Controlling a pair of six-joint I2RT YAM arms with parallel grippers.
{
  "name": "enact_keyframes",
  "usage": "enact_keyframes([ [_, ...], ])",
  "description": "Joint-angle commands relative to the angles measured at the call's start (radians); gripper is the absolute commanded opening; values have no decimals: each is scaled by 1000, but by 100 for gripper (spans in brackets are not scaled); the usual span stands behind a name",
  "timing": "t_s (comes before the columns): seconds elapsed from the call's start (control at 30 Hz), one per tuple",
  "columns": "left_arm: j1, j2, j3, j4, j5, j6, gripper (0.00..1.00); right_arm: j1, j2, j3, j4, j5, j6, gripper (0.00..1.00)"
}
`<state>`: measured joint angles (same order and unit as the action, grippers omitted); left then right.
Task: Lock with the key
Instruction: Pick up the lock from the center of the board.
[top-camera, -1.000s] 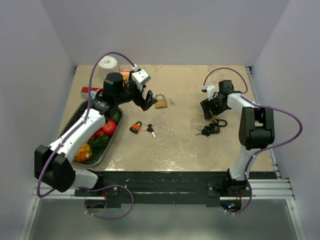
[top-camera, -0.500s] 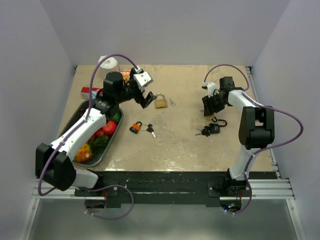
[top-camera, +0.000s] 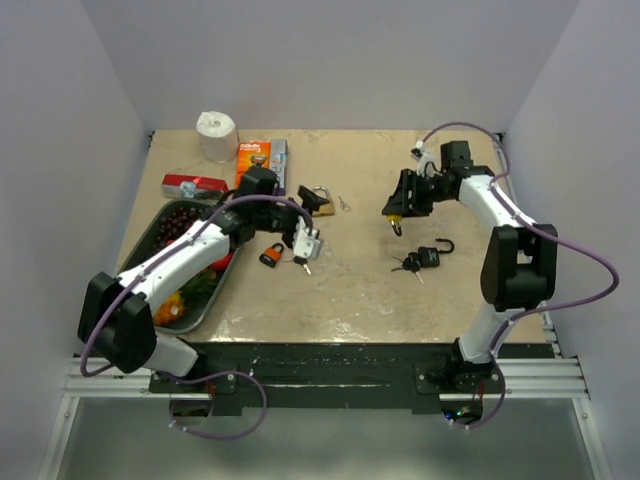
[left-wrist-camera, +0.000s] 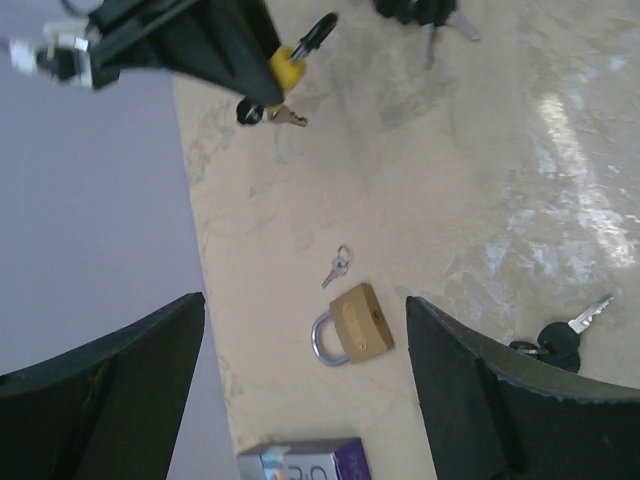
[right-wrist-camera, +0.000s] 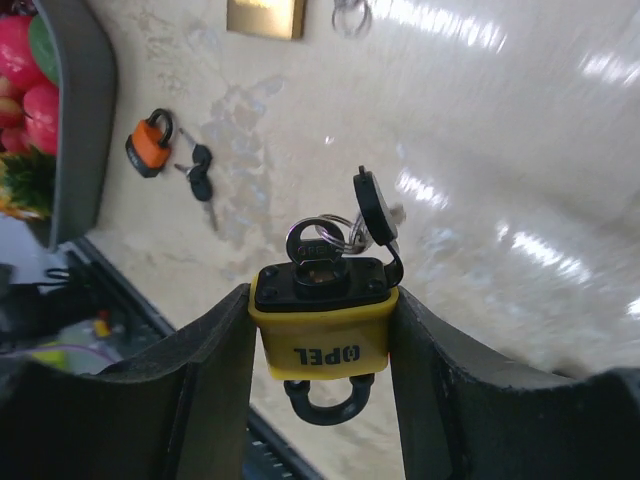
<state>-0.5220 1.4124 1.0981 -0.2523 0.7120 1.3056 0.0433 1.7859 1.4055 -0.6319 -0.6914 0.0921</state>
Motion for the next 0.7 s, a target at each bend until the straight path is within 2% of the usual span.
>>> enact_keyframes([
  [0.0, -104, 97, 119, -230, 60, 435, 82, 84, -51, -43, 12, -33, 320, 0],
  [0.07, -160, 154, 157, -287, 50, 484, 79, 127, -62, -48, 9, 13, 375, 0],
  [0.1, -177, 169, 173, -286, 41, 494, 77, 138, -63, -53, 12, 29, 440, 0],
  [0.27, -276, 232, 180, -243, -3, 552, 72, 178, -57, -68, 12, 29, 546, 0],
  [0.37, -302, 263, 200, -240, -32, 538, 65, 190, -57, -74, 9, 18, 558, 0],
  [0.67, -334, 299, 192, -194, -131, 500, 55, 237, -66, -77, -5, 0, 555, 0],
])
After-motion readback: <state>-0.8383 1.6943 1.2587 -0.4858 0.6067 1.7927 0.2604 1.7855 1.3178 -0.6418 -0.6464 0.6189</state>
